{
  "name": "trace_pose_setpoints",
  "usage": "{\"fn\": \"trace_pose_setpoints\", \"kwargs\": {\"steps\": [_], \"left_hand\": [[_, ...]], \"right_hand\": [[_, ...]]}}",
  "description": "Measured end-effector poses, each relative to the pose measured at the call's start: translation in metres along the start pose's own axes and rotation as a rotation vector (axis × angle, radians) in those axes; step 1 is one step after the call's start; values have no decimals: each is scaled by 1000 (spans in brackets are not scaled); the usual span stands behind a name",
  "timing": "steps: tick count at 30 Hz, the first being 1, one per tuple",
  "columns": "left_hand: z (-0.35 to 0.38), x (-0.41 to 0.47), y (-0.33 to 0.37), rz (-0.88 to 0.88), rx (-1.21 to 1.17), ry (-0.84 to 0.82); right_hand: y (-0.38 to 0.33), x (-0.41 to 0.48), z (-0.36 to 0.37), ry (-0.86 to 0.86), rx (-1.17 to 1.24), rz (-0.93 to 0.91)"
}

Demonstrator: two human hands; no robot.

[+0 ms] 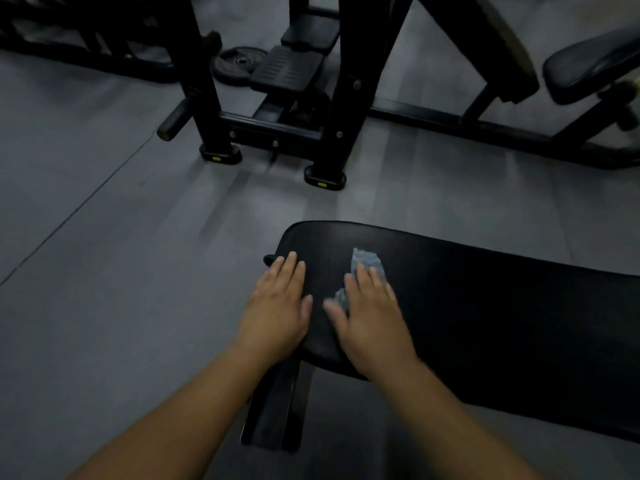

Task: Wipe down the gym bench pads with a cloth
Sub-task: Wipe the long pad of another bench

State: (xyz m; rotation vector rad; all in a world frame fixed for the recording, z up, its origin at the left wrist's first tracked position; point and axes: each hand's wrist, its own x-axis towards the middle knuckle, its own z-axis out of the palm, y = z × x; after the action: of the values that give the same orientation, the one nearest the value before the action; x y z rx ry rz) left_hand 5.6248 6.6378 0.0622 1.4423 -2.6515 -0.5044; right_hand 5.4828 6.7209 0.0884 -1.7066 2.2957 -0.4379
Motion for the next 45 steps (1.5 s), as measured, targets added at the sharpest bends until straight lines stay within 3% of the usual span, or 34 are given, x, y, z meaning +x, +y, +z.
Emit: {"fn": "trace_pose_setpoints", "kwargs": {"steps": [3, 6, 8, 12, 13, 16, 18, 23, 26, 28, 29, 34, 37, 39, 42, 45], "left_hand": [[30, 3, -12, 52, -7, 146], [35, 5, -15, 74, -3, 196], [36, 6, -16, 73, -26, 215], [32, 2, -17, 24, -160, 252], [31, 0, -17, 11, -172, 246], [28, -1, -15, 1, -237, 269], [30, 1, -15, -10, -274, 299], [32, -3, -17, -58, -386, 301], [29, -3, -17, -48, -313, 247], [27, 1, -17, -29, -255, 208], [26, 3, -18, -22, -243, 188], [19, 9, -23, 7, -149, 149], [15, 6, -11, 100, -18, 139], [17, 7, 0, 143, 43, 123], [19, 8, 5, 119, 76, 102], [21, 10, 5, 121, 98, 78]], "right_hand": [[7, 10, 35, 67, -45, -32], [11, 59, 40, 204, -14, 86], [-4, 78, 44, 177, 0, 127], [-13, 37, 44, 15, 28, -277], [-1, 35, 35, 5, 49, -298], [22, 84, 28, 83, 35, -70], [5, 111, 40, 125, 0, -30], [-10, 52, 36, -79, 91, -512], [29, 62, 22, -7, -8, -344], [27, 91, 27, 77, -45, -150], [14, 96, 34, 93, -54, -141], [9, 0, 44, 10, -30, -462], [56, 2, 28, 123, -91, -306], [53, 29, 30, 196, -158, -156], [21, 1, 51, 118, -145, -254], [43, -45, 40, 81, -145, -333]]}}
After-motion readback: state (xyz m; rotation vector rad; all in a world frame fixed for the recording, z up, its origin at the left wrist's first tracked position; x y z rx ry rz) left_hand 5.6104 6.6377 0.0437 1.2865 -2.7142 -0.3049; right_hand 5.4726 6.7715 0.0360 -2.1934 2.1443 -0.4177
